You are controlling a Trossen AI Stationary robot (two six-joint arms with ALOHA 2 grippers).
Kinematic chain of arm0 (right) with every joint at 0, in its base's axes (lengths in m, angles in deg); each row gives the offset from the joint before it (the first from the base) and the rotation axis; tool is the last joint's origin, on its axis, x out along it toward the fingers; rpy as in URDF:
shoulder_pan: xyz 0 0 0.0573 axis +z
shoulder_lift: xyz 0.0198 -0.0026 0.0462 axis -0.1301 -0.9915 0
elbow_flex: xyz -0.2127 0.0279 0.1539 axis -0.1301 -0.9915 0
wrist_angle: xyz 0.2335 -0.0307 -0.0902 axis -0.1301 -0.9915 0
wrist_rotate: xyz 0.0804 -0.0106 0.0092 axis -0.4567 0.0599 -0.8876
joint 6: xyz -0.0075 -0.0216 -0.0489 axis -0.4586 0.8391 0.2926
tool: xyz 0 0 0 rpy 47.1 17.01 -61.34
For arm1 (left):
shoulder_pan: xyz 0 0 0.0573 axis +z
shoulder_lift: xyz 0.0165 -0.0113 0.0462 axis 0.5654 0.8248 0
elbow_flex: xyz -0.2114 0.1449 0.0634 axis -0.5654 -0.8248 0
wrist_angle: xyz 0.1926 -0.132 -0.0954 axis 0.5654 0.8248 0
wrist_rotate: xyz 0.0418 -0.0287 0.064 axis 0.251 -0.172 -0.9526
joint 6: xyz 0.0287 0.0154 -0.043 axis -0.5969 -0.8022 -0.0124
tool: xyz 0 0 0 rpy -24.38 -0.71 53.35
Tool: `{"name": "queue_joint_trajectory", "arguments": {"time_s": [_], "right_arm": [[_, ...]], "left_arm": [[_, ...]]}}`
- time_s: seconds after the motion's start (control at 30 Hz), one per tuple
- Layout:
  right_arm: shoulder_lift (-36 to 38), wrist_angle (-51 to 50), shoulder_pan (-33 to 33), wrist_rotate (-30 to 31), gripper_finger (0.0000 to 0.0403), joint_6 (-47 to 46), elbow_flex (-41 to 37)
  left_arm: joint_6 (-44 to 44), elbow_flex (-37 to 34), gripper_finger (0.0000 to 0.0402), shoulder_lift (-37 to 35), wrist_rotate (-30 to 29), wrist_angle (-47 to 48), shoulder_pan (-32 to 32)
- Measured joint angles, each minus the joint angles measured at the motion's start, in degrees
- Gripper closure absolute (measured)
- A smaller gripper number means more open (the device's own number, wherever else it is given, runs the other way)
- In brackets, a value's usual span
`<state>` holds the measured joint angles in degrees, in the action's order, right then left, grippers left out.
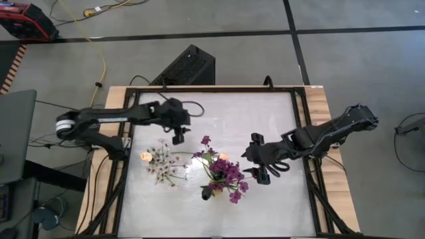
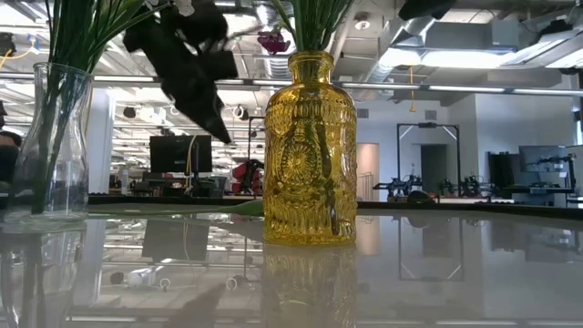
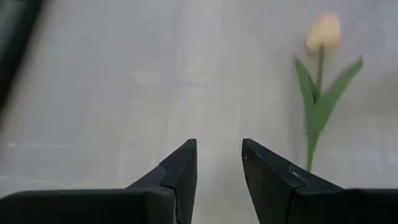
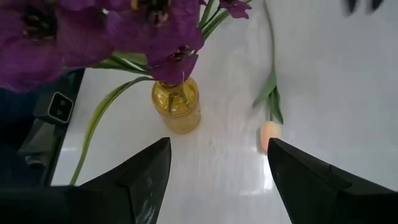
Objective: Sort flowers into vase by color
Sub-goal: Put the light pink flower into the transparent vase
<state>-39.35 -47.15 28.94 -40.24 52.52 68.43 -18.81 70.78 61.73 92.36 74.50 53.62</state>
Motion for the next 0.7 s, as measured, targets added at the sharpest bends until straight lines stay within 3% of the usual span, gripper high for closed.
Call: {"name": "queue_joint_trajectory", "arguments": {"time_s": [0.3,0.7], "right_arm": [[0.0,1.3,3.4,3.8,0.0111,-1.3,-1.7],[0.0,2.9,3.5,3.8,0.0111,-3.2,-5.2]], "left_arm": [[-1.9,0.0,0.0285,13.3,8.6,-2.3,-5.2],[-3.0,0.0,0.0285,17.3,8.1,-2.4,-10.6]]}}
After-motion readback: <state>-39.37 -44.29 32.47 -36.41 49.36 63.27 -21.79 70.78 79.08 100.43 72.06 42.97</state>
